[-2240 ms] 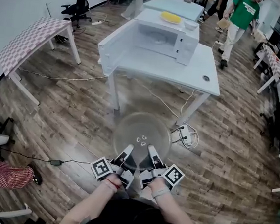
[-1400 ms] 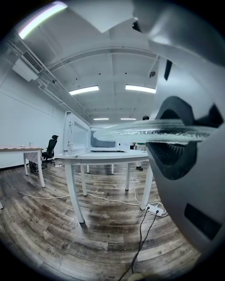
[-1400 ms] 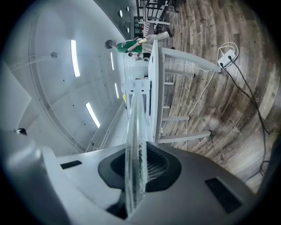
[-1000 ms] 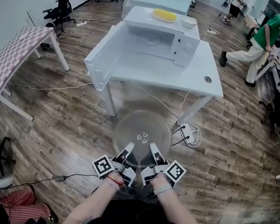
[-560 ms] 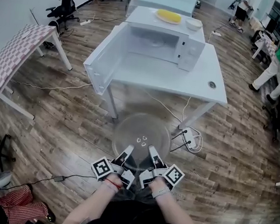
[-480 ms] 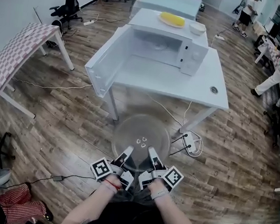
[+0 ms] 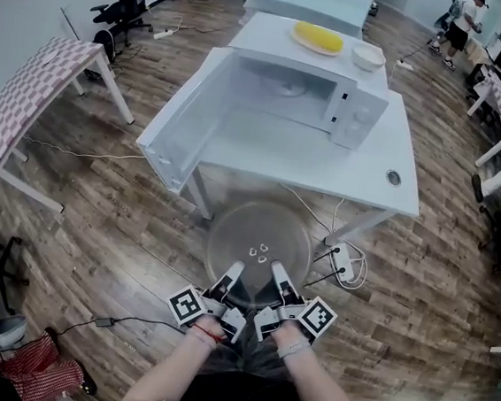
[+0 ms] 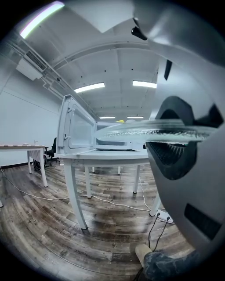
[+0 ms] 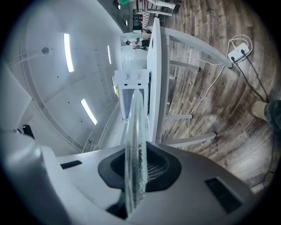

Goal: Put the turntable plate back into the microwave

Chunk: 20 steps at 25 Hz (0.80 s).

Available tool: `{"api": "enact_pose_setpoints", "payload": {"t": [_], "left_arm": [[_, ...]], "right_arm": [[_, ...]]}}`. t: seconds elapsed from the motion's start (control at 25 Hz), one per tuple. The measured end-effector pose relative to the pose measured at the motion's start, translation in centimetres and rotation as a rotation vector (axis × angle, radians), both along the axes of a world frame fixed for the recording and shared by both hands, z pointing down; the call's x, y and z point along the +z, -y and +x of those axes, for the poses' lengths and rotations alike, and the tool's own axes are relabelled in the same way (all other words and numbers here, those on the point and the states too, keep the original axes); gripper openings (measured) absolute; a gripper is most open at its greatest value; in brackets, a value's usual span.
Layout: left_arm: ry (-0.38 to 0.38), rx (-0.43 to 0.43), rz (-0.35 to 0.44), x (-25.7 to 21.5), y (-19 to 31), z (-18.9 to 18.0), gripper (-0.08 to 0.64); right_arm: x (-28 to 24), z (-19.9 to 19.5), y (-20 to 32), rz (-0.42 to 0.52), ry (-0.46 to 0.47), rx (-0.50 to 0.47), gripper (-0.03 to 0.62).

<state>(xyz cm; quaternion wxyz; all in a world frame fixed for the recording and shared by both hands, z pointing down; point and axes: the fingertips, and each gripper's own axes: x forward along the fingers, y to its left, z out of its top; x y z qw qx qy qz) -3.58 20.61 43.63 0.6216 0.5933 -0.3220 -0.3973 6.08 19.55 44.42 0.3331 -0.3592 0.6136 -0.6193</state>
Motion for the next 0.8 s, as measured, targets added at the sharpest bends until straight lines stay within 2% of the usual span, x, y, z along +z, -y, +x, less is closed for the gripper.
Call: {"api": "enact_pose_setpoints", "payload": {"t": [0.4,0.8], "left_arm": [[0.007,0.026,-0.012,0.4,5.7,1.1,0.030],[0.004,-0.008,-0.012,0.4,11.9,1.7,0.030]], "right_arm": [[0.4,1.0,5.5,-0.005,0.019,0.024,0.038],[0.4,1.6,12.1,-0.002,0.013,-0.008,0.038]]}}
